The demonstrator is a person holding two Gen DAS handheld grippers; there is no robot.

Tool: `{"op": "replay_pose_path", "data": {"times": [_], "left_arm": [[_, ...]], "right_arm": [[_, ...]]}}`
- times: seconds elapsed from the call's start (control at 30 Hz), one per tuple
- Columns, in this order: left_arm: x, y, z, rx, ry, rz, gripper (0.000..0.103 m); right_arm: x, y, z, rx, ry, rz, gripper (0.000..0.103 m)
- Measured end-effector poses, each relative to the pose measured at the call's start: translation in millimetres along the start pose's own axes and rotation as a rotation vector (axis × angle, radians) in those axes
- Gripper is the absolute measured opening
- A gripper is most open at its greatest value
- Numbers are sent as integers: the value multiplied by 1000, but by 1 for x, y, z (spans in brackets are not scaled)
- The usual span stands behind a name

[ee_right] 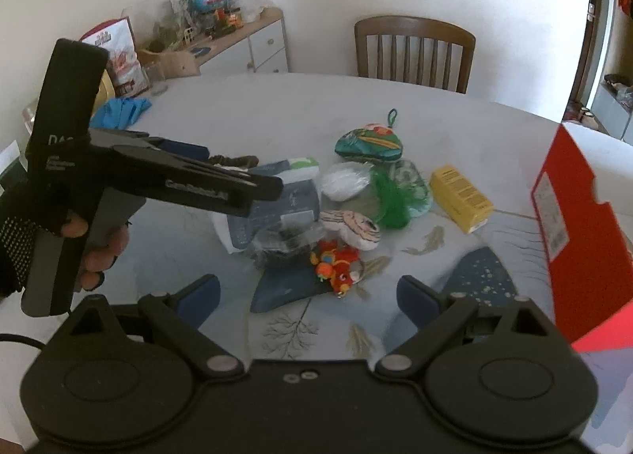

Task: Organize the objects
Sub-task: 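Grasp the white-green plastic bag with the left gripper while the right grasps the clear bag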

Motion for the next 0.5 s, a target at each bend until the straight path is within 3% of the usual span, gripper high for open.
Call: {"op": "replay_pose_path", "data": {"times": [0.37,0.5], "left_arm": [[0,25,4,-34,-6,26,102],[0,29,9,-47,-31,29,102]], "right_arm": [[4,41,16,7,-34,26,92],[9,54,21,1,-41,33,86]]}}
Point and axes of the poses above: each gripper's, at about its wrist camera, not at the fingertips, and y roughly the way its jaws point, z to its left, x to its top, the point moved 8 cm from there along y, roughly the way its jaws point, and after that the axes turned 4 degrees about z, right-handed, at the moved point
